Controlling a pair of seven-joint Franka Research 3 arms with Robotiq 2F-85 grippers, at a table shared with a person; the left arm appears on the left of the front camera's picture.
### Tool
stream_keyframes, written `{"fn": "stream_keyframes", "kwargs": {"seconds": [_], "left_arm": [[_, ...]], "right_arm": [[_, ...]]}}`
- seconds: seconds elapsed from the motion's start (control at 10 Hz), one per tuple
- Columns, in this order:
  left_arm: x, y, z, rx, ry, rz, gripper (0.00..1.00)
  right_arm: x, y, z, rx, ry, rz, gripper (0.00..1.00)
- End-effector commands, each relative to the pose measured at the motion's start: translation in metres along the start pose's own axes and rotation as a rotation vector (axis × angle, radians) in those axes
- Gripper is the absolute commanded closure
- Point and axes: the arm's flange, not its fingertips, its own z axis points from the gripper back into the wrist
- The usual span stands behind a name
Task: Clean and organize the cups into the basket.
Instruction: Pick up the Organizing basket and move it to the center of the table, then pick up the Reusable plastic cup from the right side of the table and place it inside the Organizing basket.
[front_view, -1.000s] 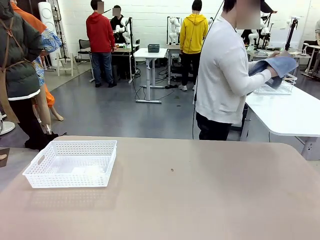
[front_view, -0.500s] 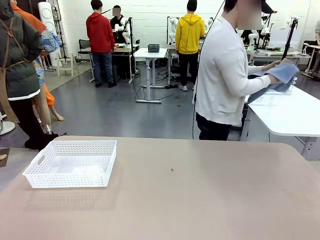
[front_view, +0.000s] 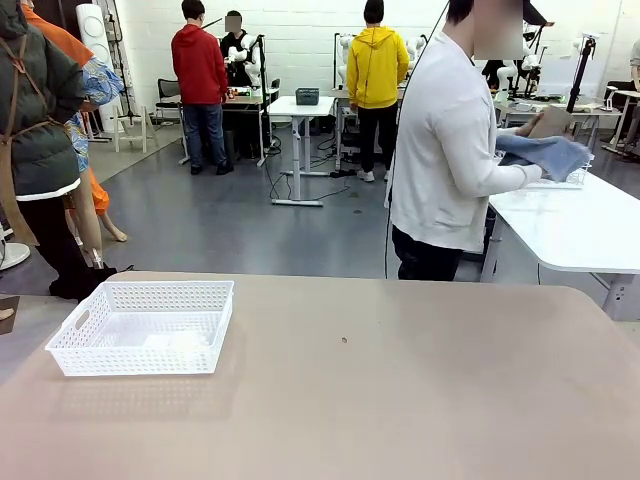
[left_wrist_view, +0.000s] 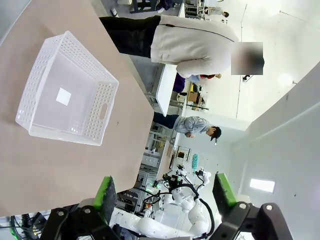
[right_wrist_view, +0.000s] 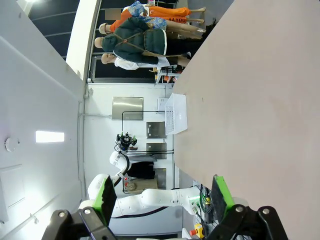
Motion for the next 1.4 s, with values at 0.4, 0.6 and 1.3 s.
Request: {"fn": "stream_keyframes", "kwargs": {"seconds": [0.4,0.6,1.3], "left_arm": [[0.0023,-0.0032,0.0009,-0.008,-0.004,0.006,0.00],[0.0023,-0.0032,0.0009,-0.008,-0.004,0.006,0.00],[0.0023,-0.0032,0.0009,-0.008,-0.004,0.006,0.00]], "right_arm": [[0.0013,-0.0001,0.0009,-0.008,-0.006,-0.003,0.00],[0.0013,-0.0001,0.0009,-0.008,-0.006,-0.003,0.00],[0.0013,-0.0001,0.0009,-0.008,-0.006,-0.003,0.00]]}}
